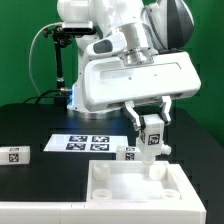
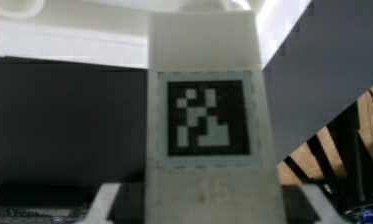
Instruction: Assemble one leg
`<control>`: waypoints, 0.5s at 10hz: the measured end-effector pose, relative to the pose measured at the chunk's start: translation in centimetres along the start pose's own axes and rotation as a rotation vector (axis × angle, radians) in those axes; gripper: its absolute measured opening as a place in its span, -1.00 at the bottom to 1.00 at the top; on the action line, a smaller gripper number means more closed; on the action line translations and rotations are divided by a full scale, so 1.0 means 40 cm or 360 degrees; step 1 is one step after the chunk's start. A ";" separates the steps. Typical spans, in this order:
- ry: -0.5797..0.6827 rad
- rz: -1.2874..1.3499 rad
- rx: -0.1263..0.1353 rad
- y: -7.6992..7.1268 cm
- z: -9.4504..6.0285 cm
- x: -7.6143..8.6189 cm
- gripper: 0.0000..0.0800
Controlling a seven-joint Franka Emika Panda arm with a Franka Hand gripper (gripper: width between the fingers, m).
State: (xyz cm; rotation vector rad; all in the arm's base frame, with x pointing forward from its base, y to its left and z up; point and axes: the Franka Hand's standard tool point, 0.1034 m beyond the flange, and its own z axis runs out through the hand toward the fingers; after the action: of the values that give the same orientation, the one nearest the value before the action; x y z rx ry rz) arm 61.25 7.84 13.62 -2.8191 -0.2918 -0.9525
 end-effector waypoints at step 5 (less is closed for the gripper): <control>0.0065 0.0077 0.0093 -0.051 0.087 0.030 -0.29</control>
Offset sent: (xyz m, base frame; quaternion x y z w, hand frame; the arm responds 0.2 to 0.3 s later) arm 0.0519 0.0277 0.0051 0.0263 0.1098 0.0329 0.9931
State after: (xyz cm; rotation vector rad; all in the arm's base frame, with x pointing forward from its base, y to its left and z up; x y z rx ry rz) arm 63.75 10.69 11.80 -2.7375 -0.2412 -0.9743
